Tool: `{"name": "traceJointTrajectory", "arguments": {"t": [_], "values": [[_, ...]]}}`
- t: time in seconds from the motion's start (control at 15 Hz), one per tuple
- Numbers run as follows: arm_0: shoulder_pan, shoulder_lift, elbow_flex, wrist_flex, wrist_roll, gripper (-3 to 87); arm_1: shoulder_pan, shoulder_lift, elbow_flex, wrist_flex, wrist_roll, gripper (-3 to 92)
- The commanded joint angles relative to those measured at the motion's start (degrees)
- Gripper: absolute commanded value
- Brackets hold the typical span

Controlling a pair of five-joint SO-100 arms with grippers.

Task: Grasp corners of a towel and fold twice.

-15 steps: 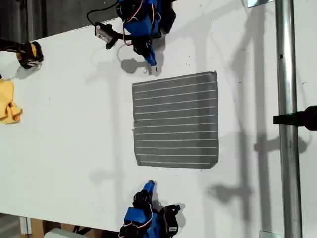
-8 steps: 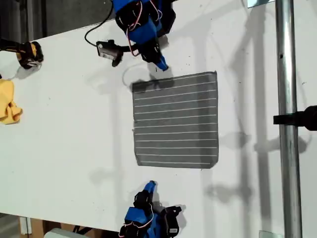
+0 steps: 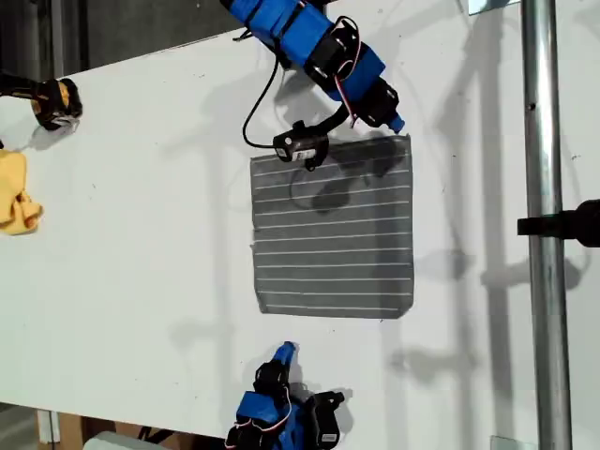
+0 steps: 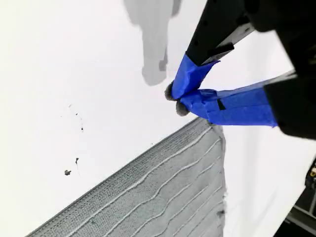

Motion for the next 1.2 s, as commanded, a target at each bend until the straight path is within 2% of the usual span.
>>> {"name": "traceJointTrajectory", "arguments": {"t": [0.0, 0.07, 0.2, 0.53, 1.13], "values": [[0.35, 0.18, -0.09, 0.0, 0.26, -0.9, 0.7, 0.44, -2.55, -3.96, -2.11, 9.4], [0.53, 0.18, -0.09, 0.0, 0.18, -0.9, 0.88, 0.44, -2.9, -4.39, -1.41, 24.8], [0.62, 0.18, -0.09, 0.0, 0.53, -0.9, 2.29, 2.81, -2.46, -3.34, -3.96, 41.4], [0.97, 0.18, -0.09, 0.0, 0.44, -0.9, 3.78, -1.67, -1.85, 2.02, -3.6, 40.9], [0.88, 0.18, -0.09, 0.0, 0.44, -0.9, 2.46, -21.36, -3.87, -3.08, -3.25, 37.5]]}}
